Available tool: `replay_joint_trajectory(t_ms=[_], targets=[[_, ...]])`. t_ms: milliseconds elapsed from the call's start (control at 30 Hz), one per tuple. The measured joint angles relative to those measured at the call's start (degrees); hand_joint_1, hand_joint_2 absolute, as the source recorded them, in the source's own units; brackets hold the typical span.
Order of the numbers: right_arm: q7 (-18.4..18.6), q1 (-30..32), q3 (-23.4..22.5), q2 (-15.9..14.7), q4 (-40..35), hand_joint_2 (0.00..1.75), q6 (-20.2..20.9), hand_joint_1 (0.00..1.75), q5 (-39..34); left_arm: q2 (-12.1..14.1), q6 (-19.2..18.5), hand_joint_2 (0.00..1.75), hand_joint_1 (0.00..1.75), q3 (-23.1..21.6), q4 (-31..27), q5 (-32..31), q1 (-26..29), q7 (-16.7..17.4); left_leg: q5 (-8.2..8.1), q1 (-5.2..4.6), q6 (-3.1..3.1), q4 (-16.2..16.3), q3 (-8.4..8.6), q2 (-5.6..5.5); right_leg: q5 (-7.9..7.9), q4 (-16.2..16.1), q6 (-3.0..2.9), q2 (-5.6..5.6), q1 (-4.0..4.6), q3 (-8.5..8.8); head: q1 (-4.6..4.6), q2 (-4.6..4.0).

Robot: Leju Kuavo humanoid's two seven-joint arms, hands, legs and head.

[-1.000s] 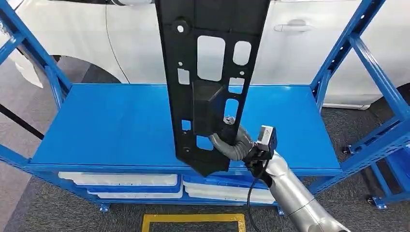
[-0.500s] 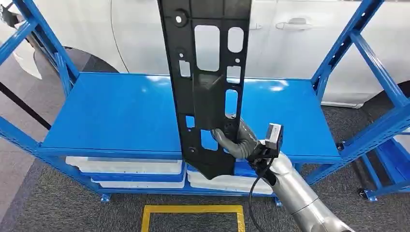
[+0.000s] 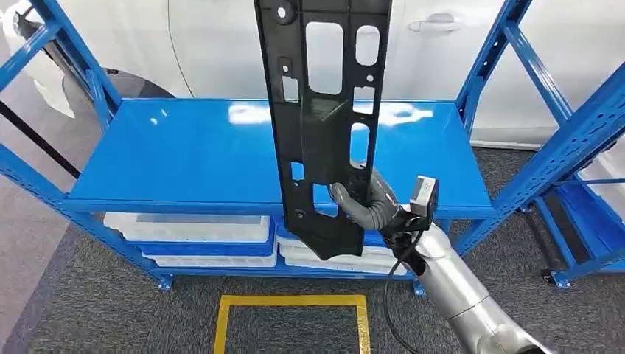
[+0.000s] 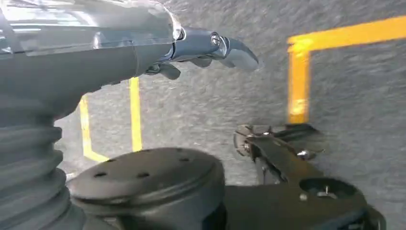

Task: Take the parts from the cabinet and place them on the table.

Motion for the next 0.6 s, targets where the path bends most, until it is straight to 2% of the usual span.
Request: replay_joint_trajectory(t_ms=[33, 67, 100, 133, 167, 200, 233, 267, 300, 333, 367, 400, 433, 467, 500, 533, 567, 600], targets=[[0.09, 0.09, -0.09, 0.00, -0.26, 1.75, -0.02, 1.75, 0.02, 0.00, 0.00, 1.75, 0.00, 0.00, 0.00, 0.02, 0.06, 0.02, 1.03, -0.02, 0.36, -4.49, 3.52, 0.00, 0.50, 0.16, 0.14, 0.05, 0.09, -0.74, 0.00, 0.00], [0.09, 0.15, -0.28, 0.00, -0.57, 1.75, 0.02, 1.75, 0.02, 0.00, 0.02, 1.75, 0.00, 0.00, 0.00, 0.02, -0.04, 0.02, -0.17, -0.09, 0.83, -10.33, 7.95, 0.00, 0.94, 0.48, 0.34, 0.05, 0.07, -1.23, 0.00, 0.00], [0.08, 0.15, -0.61, -0.07, -0.83, 1.75, 0.15, 1.75, 0.02, 0.00, 0.11, 1.75, 0.00, 0.00, 0.00, 0.02, -0.19, 0.00, -2.33, -0.47, 0.96, -15.50, 11.13, -0.01, 1.31, 0.77, 0.69, 0.06, 0.38, -1.67, 0.00, 0.00], [0.00, 0.19, -0.74, -0.07, -0.90, 1.75, 0.29, 1.75, -0.02, -0.02, 0.18, 1.75, 0.00, 0.00, 0.00, 0.00, -0.24, -0.09, -2.64, -0.54, 1.10, -15.89, 11.21, -0.07, 1.87, 0.52, 1.07, -0.08, 0.28, -1.67, 0.00, 0.00], [0.00, 0.16, -0.76, -0.04, -0.87, 1.75, 0.33, 1.75, -0.07, -0.02, 0.26, 1.75, 0.00, 0.00, 0.00, 0.00, -0.10, -0.15, -2.21, -0.65, 1.27, -16.15, 10.64, -0.07, 2.35, 0.37, 1.37, -0.12, 0.06, -1.70, 0.00, 0.00], [-0.04, 0.16, -0.79, -0.04, -0.90, 1.75, 0.33, 1.75, -0.11, 0.00, 0.33, 1.75, 0.00, 0.00, 0.00, -0.04, 0.00, -0.18, -1.90, -0.84, 1.62, -16.01, 10.39, -0.07, 2.91, 0.14, 1.67, -0.13, -0.09, -1.76, 0.00, 0.00], [-0.04, 0.25, -0.83, -0.04, -0.90, 1.75, 0.33, 1.75, -0.13, -0.04, 0.33, 1.75, 0.00, 0.00, 0.00, -0.04, 0.27, -0.15, -0.91, -0.45, 2.20, -16.83, 9.85, 0.12, 3.42, 0.01, 2.22, 0.03, 0.23, -1.91, 0.00, 0.00], [-0.07, 0.38, -0.96, -0.07, -0.85, 1.75, 0.35, 1.75, -0.17, -0.09, 0.33, 1.75, 0.00, 0.00, 0.00, -0.04, 0.36, -0.20, -0.08, -0.33, 2.61, -16.95, 9.85, 0.53, 1.54, 0.82, 2.37, 0.31, -0.15, -2.62, 0.00, 0.00], [-0.07, 0.33, -1.05, -0.07, -0.87, 1.75, 0.42, 1.75, -0.17, -0.07, 0.35, 1.75, 0.00, 0.02, 0.00, -0.02, 0.43, -0.20, 0.75, -0.27, 3.16, -17.01, 8.91, 0.57, -2.20, 3.49, 2.55, 0.33, -0.24, -3.58, 0.02, 0.00], [-0.07, 0.25, -1.16, -0.07, -0.87, 1.75, 0.50, 1.75, -0.20, -0.07, 0.39, 1.75, 0.00, 0.02, 0.00, -0.02, 0.53, -0.35, 1.47, -0.28, 3.11, -17.00, 7.94, 0.59, -6.03, 7.63, 2.81, 0.29, -0.39, -4.79, 0.00, 0.00], [-0.07, 0.26, -1.18, -0.07, -0.85, 1.75, 0.66, 1.75, -0.24, -0.07, 0.44, 1.75, 0.00, 0.02, 0.00, -0.02, 0.64, -0.48, 2.24, -0.31, 3.11, -16.96, 6.90, 0.59, -9.17, 12.40, 3.06, 0.30, -0.53, -5.87, 0.00, 0.00], [-0.09, 0.26, -1.18, -0.07, -0.85, 1.75, 0.85, 1.75, -0.28, -0.04, 0.44, 1.75, 0.00, 0.02, 0.00, -0.02, 0.70, -0.57, 2.87, -0.32, 3.06, -16.88, 5.95, 0.59, -10.38, 15.99, 3.21, 0.30, -0.63, -6.51, 0.00, 0.00], [-0.15, 0.27, -1.18, -0.07, -0.83, 1.75, 1.05, 1.75, -0.35, -0.07, 0.46, 1.75, 0.00, 0.00, 0.00, -0.02, 0.79, -0.63, 3.56, -0.31, 3.00, -16.76, 4.92, 0.59, -9.73, 18.41, 3.35, 0.30, -0.73, -6.47, 0.00, 0.00], [-0.18, 0.27, -1.22, -0.07, -0.74, 1.75, 1.09, 1.75, -0.44, -0.07, 0.48, 1.75, 0.00, 0.00, 0.00, -0.02, 0.89, -0.66, 4.18, -0.28, 2.86, -16.65, 4.01, 0.60, -7.77, 18.41, 3.41, 0.30, -0.79, -5.39, 0.00, 0.00], [-0.22, 0.27, -1.33, -0.09, -0.70, 1.75, 1.16, 1.75, -0.55, -0.07, 0.48, 1.75, 0.00, 0.02, 0.00, -0.02, 0.99, -0.70, 4.81, -0.24, 2.69, -16.51, 3.07, 0.60, -5.33, 16.21, 3.41, 0.29, -0.84, -3.17, 0.00, 0.00], [-0.31, 0.22, -1.42, -0.09, -0.70, 1.75, 1.18, 1.75, -0.61, -0.07, 0.48, 1.75, 0.00, 0.02, 0.00, 0.02, 0.98, -0.79, 5.38, -0.20, 2.48, -16.30, 2.19, 0.57, -3.59, 12.01, 3.33, 0.29, -0.87, 0.14, 0.00, 0.00], [-0.37, 0.10, -1.48, -0.09, -0.70, 1.75, 1.18, 1.75, -0.66, -0.07, 0.48, 1.75, 0.00, 0.02, 0.00, 0.02, 0.90, -0.85, 5.89, -0.19, 2.20, -16.03, 1.58, 0.52, -3.71, 6.59, 3.18, 0.30, -0.88, 4.26, 0.00, 0.00], [-0.37, -0.12, -1.51, -0.09, -0.70, 1.75, 1.18, 1.75, -0.68, -0.07, 0.50, 1.75, 0.00, 0.02, 0.00, 0.02, 0.85, -0.90, 6.21, -0.54, 1.87, -15.72, 1.12, 0.43, -6.03, 1.40, 2.88, 0.36, -0.62, 7.86, 0.00, 0.00]])
